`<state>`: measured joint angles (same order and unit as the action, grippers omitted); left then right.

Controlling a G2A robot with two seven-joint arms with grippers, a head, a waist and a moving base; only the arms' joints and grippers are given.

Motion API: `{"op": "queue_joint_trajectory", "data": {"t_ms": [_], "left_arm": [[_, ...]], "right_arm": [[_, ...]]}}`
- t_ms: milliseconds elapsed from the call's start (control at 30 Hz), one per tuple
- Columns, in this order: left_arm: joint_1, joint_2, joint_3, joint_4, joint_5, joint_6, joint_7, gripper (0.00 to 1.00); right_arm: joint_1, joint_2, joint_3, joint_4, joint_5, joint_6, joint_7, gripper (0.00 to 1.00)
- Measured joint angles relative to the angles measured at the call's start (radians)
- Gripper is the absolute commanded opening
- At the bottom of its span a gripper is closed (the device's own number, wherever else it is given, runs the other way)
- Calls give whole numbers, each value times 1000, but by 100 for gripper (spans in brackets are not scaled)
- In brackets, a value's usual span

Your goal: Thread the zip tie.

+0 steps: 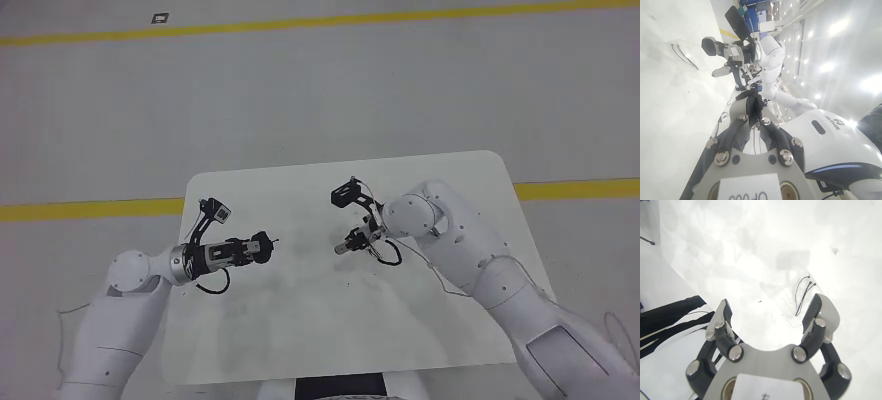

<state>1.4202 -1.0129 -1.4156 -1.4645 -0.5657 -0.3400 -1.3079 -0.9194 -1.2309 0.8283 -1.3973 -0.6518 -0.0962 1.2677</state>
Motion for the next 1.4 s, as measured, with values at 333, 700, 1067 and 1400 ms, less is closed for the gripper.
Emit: {"op": "queue_joint_trajectory", "data": {"t_ms": [333,700,1067,1400], "left_arm": [[0,0,0,0,0,0,0,0],[0,0,0,0,0,0,0,0],[0,0,0,0,0,0,0,0],[0,0,0,0,0,0,0,0]], "right_arm": [[65,-30,-72,91,9,51,25,100],[63,-36,-87,126,-20,82,-7,100],[59,-33,-75,121,-46,123,-17,100],[56,-31,-69,113,-53,129,-14,100]]}}
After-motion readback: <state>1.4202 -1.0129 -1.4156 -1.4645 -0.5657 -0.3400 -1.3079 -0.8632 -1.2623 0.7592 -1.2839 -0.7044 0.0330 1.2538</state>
